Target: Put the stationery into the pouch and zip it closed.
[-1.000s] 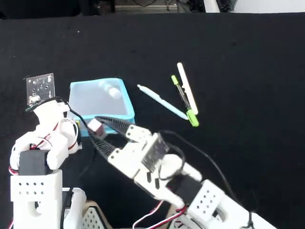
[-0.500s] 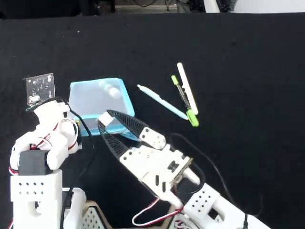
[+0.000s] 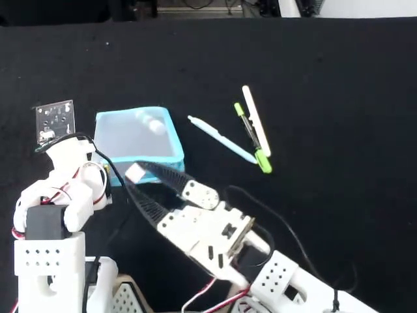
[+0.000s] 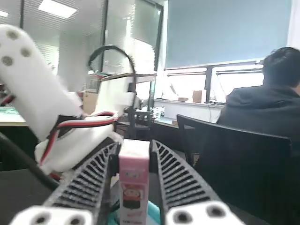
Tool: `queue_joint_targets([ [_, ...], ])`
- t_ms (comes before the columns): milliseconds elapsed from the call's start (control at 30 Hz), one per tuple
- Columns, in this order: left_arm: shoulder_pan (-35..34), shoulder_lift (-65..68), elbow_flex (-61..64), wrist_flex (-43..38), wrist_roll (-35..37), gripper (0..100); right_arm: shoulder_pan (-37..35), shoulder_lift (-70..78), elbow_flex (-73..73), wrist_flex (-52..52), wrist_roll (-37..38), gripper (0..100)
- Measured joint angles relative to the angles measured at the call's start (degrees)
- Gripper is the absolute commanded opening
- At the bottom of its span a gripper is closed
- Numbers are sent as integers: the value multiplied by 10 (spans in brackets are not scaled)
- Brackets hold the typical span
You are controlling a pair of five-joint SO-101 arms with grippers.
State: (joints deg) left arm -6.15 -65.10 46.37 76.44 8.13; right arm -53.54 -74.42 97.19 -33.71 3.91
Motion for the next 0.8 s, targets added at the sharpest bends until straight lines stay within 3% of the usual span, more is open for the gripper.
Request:
queue_joint_targets([
  [200, 0, 0, 0, 0, 0, 30, -1, 0, 0, 47, 0, 11],
  [467, 1, 0, 0, -1, 1, 30, 75, 0, 0, 73, -2, 11],
  [800, 2, 0, 0, -1, 1, 30, 74, 0, 0, 78, -2, 13],
])
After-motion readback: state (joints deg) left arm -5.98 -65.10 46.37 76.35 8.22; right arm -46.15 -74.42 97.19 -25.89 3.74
